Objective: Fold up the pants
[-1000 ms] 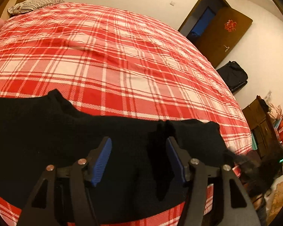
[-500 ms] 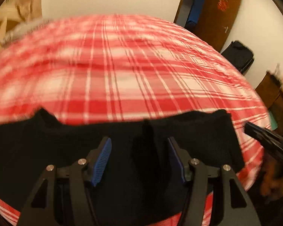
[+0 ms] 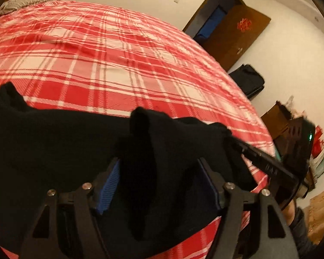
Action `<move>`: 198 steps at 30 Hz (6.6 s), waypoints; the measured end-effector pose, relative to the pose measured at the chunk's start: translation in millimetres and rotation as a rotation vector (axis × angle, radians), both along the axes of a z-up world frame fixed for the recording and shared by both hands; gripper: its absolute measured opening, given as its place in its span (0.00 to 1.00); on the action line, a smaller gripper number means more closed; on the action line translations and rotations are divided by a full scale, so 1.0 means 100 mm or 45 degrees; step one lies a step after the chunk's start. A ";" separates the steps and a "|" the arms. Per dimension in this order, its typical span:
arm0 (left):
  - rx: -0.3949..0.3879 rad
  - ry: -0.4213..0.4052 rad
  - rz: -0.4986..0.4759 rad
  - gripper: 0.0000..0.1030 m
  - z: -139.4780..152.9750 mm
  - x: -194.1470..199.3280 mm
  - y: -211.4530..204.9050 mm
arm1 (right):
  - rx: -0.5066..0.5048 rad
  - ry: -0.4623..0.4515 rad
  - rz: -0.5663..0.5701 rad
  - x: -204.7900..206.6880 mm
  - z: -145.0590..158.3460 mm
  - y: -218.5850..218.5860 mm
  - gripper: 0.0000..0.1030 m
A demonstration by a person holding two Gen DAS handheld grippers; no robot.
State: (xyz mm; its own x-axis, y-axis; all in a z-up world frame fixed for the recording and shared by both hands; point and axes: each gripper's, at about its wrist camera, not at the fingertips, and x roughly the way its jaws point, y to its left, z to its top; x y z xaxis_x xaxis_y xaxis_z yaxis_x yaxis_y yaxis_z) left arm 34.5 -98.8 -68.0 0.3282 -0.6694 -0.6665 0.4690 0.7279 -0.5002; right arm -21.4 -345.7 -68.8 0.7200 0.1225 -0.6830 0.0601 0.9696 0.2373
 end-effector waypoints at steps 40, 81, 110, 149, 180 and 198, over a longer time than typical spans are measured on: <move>0.212 -0.214 0.159 0.61 0.38 0.04 0.41 | -0.189 0.006 -0.144 0.38 -0.15 0.05 0.19; 0.200 -0.155 0.087 0.71 0.27 0.09 0.59 | 0.810 -0.302 0.307 -0.22 0.27 0.26 0.06; -0.037 0.111 -0.116 0.11 0.29 0.01 0.27 | 0.760 -0.546 0.412 -0.33 1.21 0.03 0.06; 0.220 -0.264 0.333 0.65 0.62 0.22 1.31 | 0.741 0.116 0.748 0.31 -0.39 1.82 0.59; 0.036 0.071 1.218 0.71 -0.33 0.07 3.01 | 0.660 -0.106 0.505 0.04 0.15 1.41 0.59; 0.136 -0.069 1.234 0.16 -0.04 0.10 2.89 | 0.722 -0.133 0.387 -0.11 0.17 1.17 0.59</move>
